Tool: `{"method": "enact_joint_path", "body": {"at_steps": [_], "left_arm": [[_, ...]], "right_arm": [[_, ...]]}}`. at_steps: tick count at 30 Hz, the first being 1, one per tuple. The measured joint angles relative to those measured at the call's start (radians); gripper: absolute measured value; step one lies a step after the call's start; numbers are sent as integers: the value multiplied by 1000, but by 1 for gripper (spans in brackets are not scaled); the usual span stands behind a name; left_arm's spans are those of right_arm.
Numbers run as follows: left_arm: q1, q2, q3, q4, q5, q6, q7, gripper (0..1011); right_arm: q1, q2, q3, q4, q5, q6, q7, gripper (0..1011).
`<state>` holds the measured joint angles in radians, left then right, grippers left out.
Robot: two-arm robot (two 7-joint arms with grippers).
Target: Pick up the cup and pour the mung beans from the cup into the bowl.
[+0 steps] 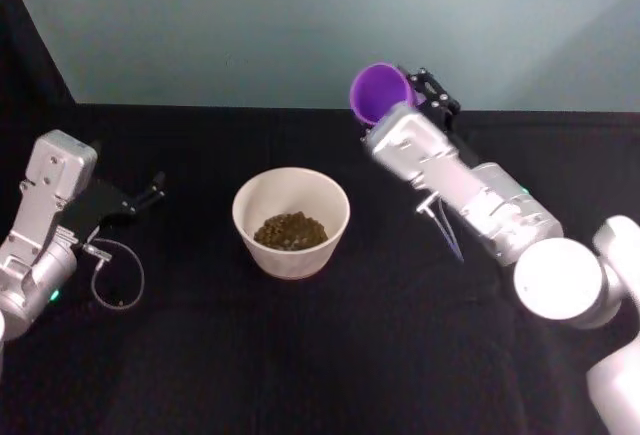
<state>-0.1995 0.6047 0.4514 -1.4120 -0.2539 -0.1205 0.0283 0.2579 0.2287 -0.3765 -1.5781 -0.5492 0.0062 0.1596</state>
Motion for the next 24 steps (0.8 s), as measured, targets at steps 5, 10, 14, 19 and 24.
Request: {"method": "enact_joint_path", "body": {"at_steps": [5, 10, 14, 19, 24], "left_arm": [[0, 0, 0, 0, 0, 0, 0, 1000], [0, 0, 0, 0, 0, 0, 0, 1000], [0, 0, 0, 0, 0, 0, 0, 1000], [0, 0, 0, 0, 0, 0, 0, 1000], [0, 0, 0, 0, 0, 0, 0, 1000]], "right_arm": [[-9, -16, 61, 49, 182, -64, 39, 724], [-10, -23, 95, 101, 316, -95, 90, 724], [-4, -26, 108, 147, 397, -101, 135, 726], [12, -33, 123, 219, 505, -99, 200, 726], [27, -40, 134, 292, 592, -107, 254, 724]]}}
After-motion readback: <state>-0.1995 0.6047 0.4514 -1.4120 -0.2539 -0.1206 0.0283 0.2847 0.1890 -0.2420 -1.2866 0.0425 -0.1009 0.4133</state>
